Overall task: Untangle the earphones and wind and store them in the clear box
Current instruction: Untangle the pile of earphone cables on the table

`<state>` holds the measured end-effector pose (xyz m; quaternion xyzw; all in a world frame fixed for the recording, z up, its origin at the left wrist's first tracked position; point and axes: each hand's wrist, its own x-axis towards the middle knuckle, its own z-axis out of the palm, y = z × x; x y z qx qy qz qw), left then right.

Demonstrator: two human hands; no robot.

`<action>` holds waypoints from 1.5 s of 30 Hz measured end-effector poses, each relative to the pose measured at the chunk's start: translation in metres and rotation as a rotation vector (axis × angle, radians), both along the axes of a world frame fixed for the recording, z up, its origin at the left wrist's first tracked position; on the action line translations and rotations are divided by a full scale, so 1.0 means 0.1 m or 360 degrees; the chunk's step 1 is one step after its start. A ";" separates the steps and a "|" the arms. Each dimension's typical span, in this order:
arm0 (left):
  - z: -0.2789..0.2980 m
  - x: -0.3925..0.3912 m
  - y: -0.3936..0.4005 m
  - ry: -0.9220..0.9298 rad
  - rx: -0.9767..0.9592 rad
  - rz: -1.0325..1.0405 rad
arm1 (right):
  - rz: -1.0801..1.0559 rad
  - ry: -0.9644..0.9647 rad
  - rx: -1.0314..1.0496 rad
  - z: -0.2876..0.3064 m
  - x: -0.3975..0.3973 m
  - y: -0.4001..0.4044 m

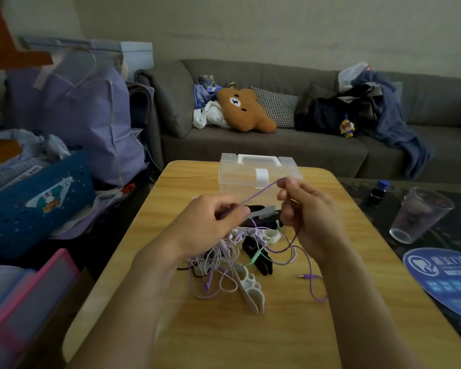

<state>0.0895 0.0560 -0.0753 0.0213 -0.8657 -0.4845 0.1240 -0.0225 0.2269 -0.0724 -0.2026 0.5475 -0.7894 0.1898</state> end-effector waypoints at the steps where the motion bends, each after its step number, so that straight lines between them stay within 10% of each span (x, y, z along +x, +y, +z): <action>1: -0.01 -0.01 0.00 -0.0001 -0.0042 0.0014 | -0.0071 -0.0063 -0.0071 -0.01 0.00 0.00; 8: -0.09 -0.06 -0.08 0.0155 -0.0033 0.0236 | -0.0400 -0.0197 -0.0337 0.01 -0.01 -0.02; 17: -0.19 -0.12 -0.11 0.0217 0.0023 0.0264 | 0.0066 -0.0104 0.0007 0.01 0.14 -0.16; 45: -0.21 -0.11 -0.09 0.0239 -0.0216 0.0336 | 0.0048 0.0283 0.0142 -0.09 0.19 -0.14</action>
